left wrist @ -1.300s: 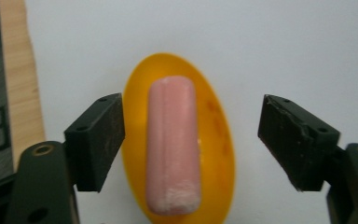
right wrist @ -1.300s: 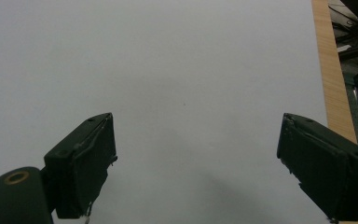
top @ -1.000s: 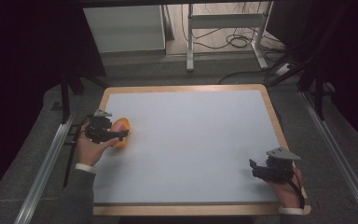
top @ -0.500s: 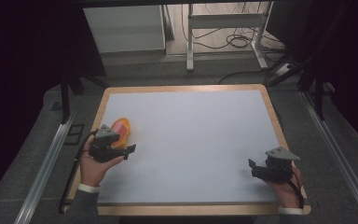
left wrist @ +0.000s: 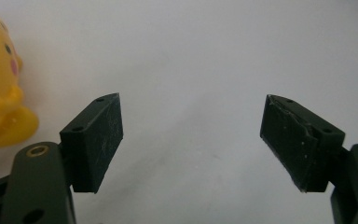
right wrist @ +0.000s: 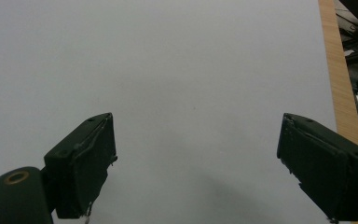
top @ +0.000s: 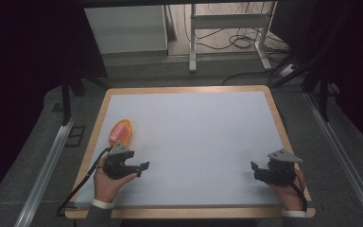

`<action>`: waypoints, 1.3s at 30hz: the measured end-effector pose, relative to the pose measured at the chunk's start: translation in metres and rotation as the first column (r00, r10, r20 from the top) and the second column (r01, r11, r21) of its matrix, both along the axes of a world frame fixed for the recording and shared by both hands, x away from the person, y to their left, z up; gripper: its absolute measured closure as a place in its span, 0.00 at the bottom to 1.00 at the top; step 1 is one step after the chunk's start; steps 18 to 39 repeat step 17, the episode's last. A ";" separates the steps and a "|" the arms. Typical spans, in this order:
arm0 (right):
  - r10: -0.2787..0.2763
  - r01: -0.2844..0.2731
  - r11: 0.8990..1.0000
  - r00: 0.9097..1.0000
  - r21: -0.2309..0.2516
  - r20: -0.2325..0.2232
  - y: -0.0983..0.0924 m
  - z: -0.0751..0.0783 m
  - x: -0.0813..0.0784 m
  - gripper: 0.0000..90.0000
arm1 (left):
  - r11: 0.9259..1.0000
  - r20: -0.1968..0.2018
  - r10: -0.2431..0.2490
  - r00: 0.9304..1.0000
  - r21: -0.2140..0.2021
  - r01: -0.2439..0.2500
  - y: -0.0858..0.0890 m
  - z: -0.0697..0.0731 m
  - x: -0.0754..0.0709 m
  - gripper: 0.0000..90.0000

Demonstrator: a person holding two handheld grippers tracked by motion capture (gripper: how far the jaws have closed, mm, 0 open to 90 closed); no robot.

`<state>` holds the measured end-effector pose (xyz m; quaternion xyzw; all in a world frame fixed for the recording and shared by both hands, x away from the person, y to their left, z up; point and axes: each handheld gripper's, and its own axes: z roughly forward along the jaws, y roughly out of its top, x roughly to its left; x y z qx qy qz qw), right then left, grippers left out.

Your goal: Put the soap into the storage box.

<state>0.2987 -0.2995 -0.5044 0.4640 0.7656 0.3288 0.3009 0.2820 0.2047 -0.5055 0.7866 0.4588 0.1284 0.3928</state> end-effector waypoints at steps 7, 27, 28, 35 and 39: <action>0.009 -0.009 1.000 1.000 -0.004 0.008 0.003 0.001 0.000 0.13 | 1.000 -0.007 -0.001 1.000 0.007 0.001 0.005 -0.004 -0.002 0.24; 0.028 -0.028 1.000 0.999 -0.008 0.018 0.013 0.002 -0.001 0.13 | 1.000 -0.003 0.001 1.000 0.010 -0.001 0.012 0.000 -0.002 0.23; 0.028 -0.028 1.000 0.999 -0.008 0.018 0.013 0.002 -0.001 0.13 | 1.000 -0.003 0.001 1.000 0.010 -0.001 0.012 0.000 -0.002 0.23; 0.028 -0.028 1.000 0.999 -0.008 0.018 0.013 0.002 -0.001 0.13 | 1.000 -0.003 0.001 1.000 0.010 -0.001 0.012 0.000 -0.002 0.23; 0.028 -0.028 1.000 0.999 -0.008 0.018 0.013 0.002 -0.001 0.13 | 1.000 -0.003 0.001 1.000 0.010 -0.001 0.012 0.000 -0.002 0.23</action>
